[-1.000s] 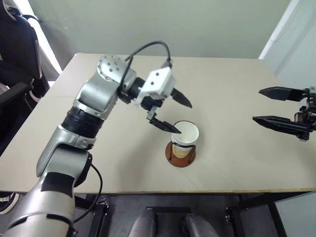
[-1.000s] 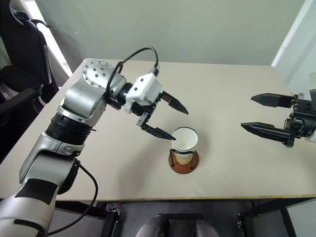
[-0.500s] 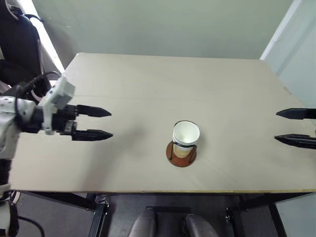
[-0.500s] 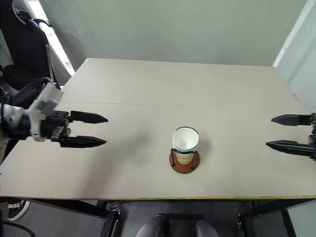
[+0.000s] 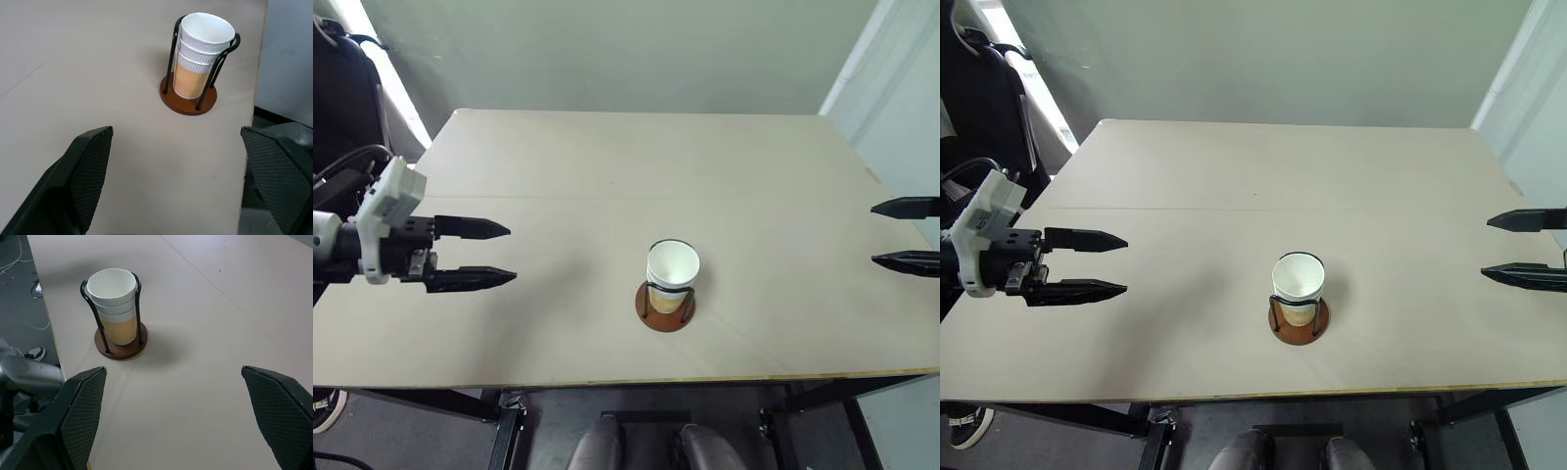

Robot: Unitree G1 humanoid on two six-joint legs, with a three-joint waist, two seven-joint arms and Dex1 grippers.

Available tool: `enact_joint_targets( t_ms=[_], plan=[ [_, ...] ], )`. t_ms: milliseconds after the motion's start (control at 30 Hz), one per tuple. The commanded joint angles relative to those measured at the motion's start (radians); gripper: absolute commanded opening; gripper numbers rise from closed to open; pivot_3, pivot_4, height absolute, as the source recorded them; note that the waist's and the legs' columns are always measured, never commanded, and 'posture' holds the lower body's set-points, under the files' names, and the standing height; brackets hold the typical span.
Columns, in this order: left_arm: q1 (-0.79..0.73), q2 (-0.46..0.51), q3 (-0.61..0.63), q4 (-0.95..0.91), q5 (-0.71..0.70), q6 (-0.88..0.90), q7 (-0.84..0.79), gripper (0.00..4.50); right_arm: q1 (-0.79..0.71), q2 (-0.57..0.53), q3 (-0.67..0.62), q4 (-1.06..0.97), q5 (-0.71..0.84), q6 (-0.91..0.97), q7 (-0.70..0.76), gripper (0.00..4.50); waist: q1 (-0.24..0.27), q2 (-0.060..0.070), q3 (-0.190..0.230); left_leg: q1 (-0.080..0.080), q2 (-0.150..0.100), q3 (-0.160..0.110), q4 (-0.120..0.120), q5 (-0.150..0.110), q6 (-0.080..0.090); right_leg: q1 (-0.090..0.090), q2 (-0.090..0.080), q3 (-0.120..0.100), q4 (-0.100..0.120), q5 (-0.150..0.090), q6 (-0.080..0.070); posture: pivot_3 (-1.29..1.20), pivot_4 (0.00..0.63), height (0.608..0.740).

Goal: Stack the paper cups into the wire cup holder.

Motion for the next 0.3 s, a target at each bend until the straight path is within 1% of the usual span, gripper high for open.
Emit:
enact_joint_targets(
  t_ms=[33,300],
  plan=[
    [0.004,0.021,0.043,-0.035,-0.03,0.015,0.012,4.48,-0.029,-0.012,0.002,0.0,-0.003,-0.007,0.016,4.5,0.0,0.0,0.0,0.0,0.0,0.0,0.0,0.0,0.0,0.0,0.0,0.0,0.0,0.0,0.0,0.0,0.15,0.74],
    [-0.001,0.023,0.029,-0.03,-0.039,0.021,0.034,4.48,-0.081,0.004,0.051,0.004,-0.016,0.001,0.007,4.5,-0.001,0.0,0.0,0.001,0.0,0.0,0.001,0.0,0.0,0.0,0.0,0.0,0.003,-0.001,-0.002,0.0,0.15,0.74]
  ],
)
